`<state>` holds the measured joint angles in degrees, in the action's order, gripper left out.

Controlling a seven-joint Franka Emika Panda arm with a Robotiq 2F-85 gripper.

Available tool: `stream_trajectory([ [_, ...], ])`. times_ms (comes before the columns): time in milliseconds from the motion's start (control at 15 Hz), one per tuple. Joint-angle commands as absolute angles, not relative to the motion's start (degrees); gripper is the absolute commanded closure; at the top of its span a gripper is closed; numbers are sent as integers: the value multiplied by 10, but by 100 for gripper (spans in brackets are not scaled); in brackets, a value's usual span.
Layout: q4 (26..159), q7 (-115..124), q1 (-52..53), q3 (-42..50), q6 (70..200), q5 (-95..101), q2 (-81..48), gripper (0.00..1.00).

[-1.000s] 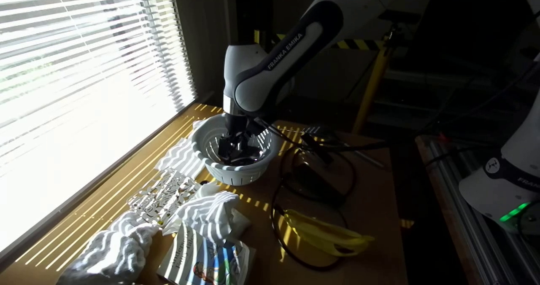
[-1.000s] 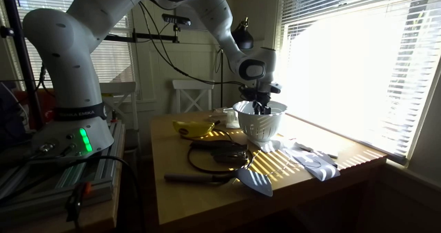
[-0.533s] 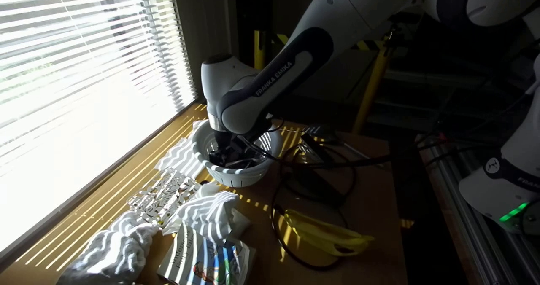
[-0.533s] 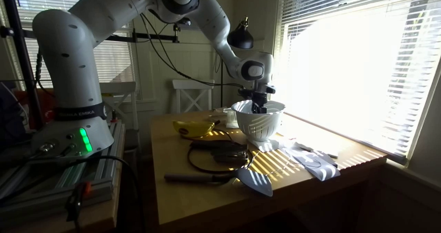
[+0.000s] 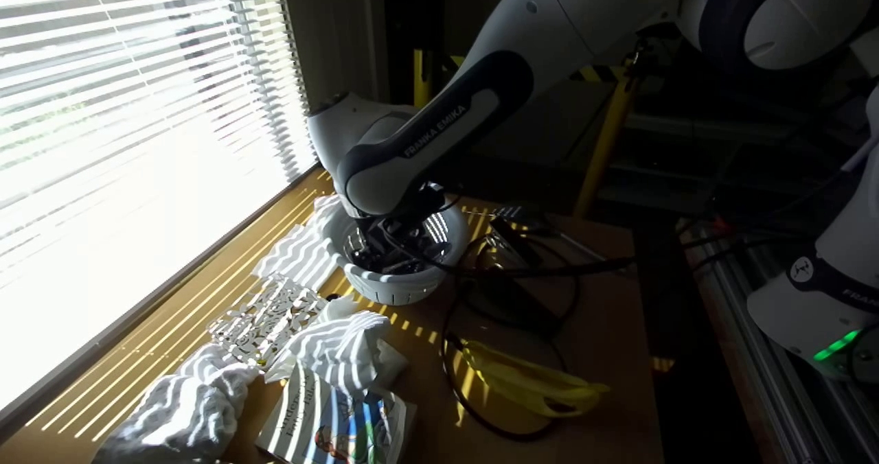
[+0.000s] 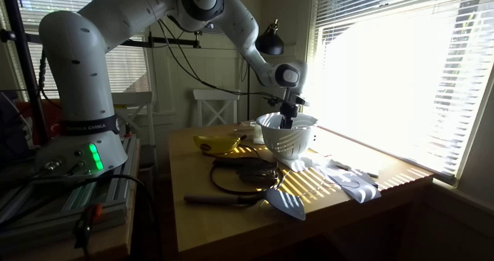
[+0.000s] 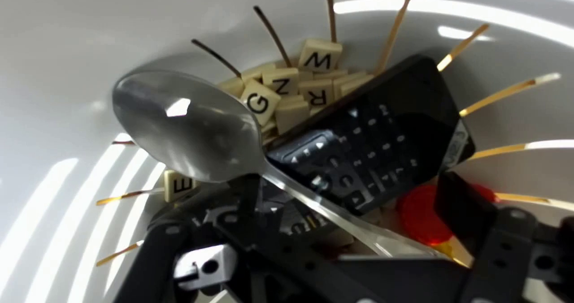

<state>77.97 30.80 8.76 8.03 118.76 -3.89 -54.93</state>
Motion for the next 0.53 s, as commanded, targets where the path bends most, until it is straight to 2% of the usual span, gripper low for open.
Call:
stream_trajectory([
  [0, 732, 333, 85, 78, 1135, -30, -586, 33],
  [467, 712, 346, 84, 79, 1140, -27, -578, 83],
])
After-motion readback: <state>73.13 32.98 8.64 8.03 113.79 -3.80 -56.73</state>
